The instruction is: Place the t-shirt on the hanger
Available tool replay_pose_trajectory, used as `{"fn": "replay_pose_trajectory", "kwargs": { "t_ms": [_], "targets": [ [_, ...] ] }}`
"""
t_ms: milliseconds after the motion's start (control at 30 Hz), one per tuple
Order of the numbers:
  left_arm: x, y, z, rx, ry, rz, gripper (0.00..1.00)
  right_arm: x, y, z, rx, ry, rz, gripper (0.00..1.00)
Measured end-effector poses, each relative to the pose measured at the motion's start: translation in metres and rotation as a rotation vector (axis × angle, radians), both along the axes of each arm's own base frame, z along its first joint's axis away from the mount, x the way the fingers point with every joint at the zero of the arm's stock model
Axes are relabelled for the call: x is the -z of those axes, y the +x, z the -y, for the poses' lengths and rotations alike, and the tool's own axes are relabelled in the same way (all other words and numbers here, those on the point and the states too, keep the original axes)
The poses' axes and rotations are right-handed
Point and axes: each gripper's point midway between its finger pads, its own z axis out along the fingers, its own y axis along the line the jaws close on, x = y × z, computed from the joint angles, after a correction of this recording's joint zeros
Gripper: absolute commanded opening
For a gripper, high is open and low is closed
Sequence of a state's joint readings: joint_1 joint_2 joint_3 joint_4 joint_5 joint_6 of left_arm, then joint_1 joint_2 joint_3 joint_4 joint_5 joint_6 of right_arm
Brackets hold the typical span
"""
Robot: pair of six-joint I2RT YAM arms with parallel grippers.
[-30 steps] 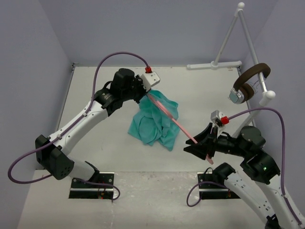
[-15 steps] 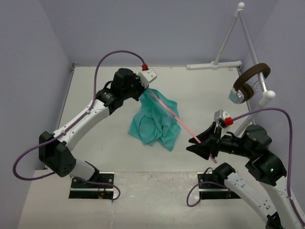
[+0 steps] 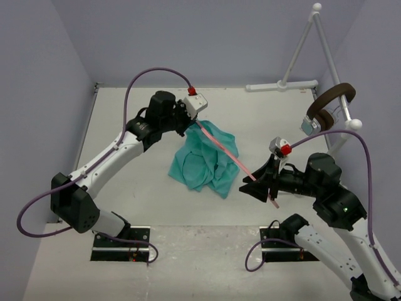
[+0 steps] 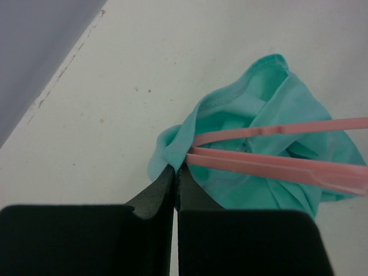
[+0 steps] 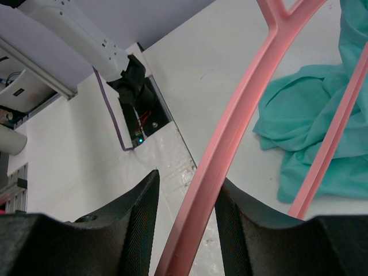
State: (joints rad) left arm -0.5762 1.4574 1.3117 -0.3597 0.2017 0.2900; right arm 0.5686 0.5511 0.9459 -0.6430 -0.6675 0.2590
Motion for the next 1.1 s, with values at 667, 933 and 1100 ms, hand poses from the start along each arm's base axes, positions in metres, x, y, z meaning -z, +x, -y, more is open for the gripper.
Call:
{"fn": "replay_pose_trajectory", "kwargs": {
  "t_ms": [667, 933, 1100],
  "targets": [
    [-0.096, -0.03, -0.033, -0.029, -0.018, 0.147, 0.0, 0.013, 0.042, -0.028, -0.231, 0.14, -0.065, 0.0],
    [-0.111, -0.071, -0.034, 0.11, -0.045, 0.158, 0.0, 0.01, 0.047, -0.025, -0.299, 0.195, -0.079, 0.0],
    [-0.125, -0.093, -0.02, 0.239, -0.109, 0.164, 0.0, 0.009, 0.066, -0.024, -0.184, 0.197, -0.077, 0.0]
  ]
}}
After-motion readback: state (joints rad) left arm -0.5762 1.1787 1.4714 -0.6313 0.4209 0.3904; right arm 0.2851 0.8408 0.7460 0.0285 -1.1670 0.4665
